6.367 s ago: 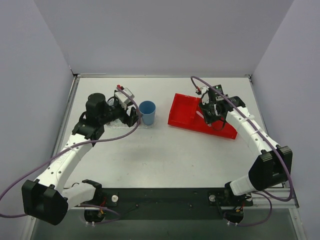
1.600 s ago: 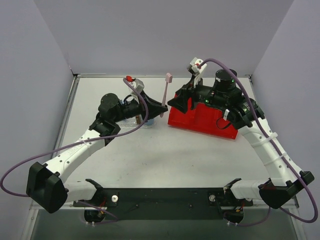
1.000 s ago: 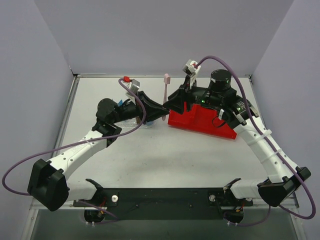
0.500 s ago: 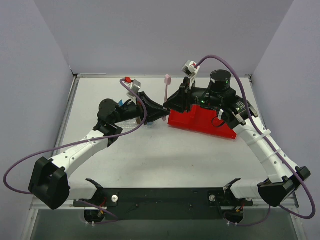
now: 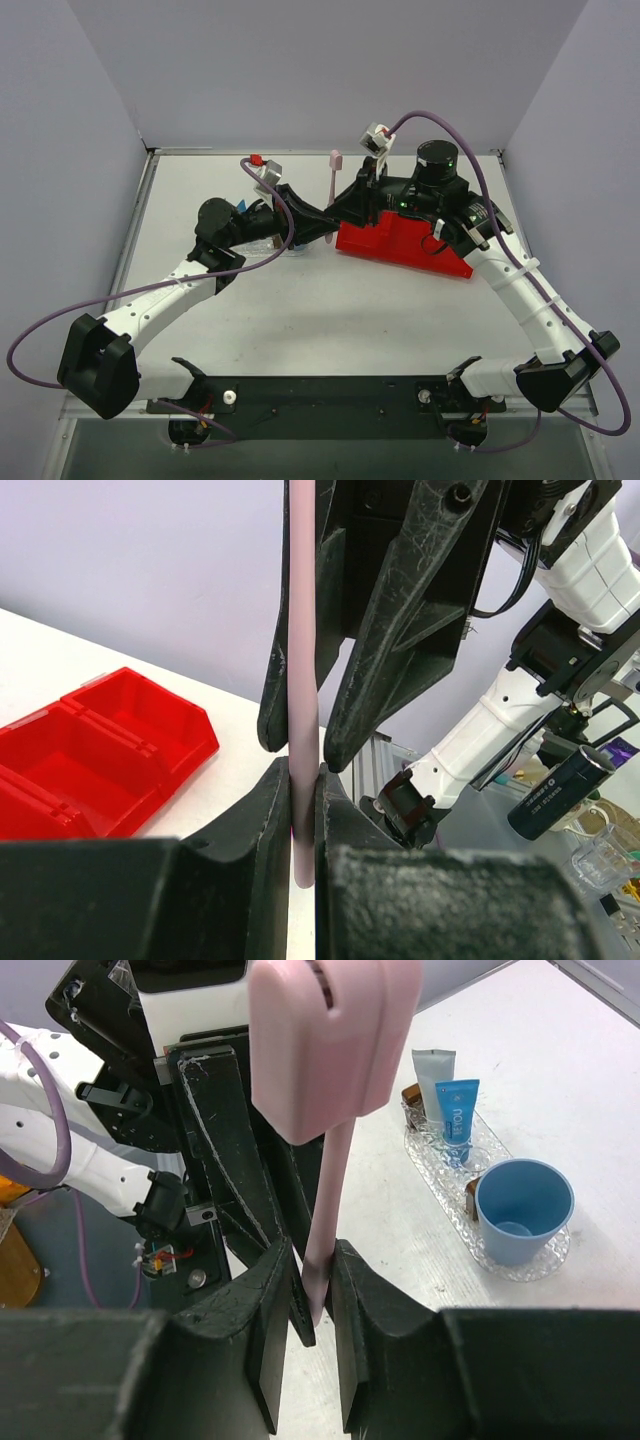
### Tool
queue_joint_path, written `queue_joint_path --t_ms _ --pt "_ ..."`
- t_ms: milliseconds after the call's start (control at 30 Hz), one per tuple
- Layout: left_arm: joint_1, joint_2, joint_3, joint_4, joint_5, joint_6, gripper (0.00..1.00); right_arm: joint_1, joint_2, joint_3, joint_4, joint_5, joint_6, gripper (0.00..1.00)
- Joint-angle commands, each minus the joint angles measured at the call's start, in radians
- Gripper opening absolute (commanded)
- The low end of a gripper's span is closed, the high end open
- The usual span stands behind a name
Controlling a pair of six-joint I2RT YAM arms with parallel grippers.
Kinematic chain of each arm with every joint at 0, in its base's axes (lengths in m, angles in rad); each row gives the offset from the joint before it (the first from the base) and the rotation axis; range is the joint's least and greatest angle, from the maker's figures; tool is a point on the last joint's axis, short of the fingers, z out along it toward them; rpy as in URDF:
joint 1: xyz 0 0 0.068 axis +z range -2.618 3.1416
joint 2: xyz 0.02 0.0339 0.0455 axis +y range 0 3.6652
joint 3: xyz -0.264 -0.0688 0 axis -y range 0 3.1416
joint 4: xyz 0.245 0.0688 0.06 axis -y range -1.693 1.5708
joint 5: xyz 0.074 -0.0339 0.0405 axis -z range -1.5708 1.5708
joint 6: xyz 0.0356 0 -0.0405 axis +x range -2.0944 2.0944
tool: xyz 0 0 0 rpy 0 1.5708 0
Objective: Prepare toiletry sets of a toothbrush and toothpaste on the tray
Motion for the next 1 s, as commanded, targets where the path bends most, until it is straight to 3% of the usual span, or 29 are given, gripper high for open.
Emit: queue_joint_path --t_ms 0,200,300,433,467,533,600,667,967 --pt "0.005 -0.003 0.014 0.048 0.009 0.003 0.00 0.011 0.000 -0.001 0.061 -0.037 0.004 0.17" --pt "0.005 -0.014 0.007 0.049 0.006 0.006 0.00 0.011 -0.006 -0.007 0.057 -0.032 0.000 0.02" --pt "0.006 -0.020 0.007 0.016 -0.004 0.026 0.00 0.011 -0.011 -0.007 0.051 -0.022 -0.003 0.00" --pt "0.006 -0.039 0.007 -0.021 -0.006 0.062 0.19 0.011 -0.018 -0.001 0.025 0.003 -0.022 0.00" --pt "0.008 -0.043 0.007 -0.032 -0.006 0.091 0.29 0.012 -0.021 0.002 0.020 0.012 -0.025 0.00" --pt "0.008 -0.060 0.007 -0.085 -0.001 0.170 0.40 0.009 -0.026 0.003 0.006 0.024 -0.040 0.00" --pt "0.012 -0.075 0.008 -0.171 -0.004 0.236 0.61 0.009 -0.035 0.003 -0.009 0.040 -0.060 0.00" --pt "0.026 -0.101 -0.001 -0.216 -0.010 0.310 0.69 0.009 -0.047 0.000 -0.018 0.050 -0.075 0.00" --pt "0.109 -0.172 0.049 -0.308 0.034 0.341 0.73 0.009 -0.078 -0.036 -0.077 0.087 -0.175 0.00"
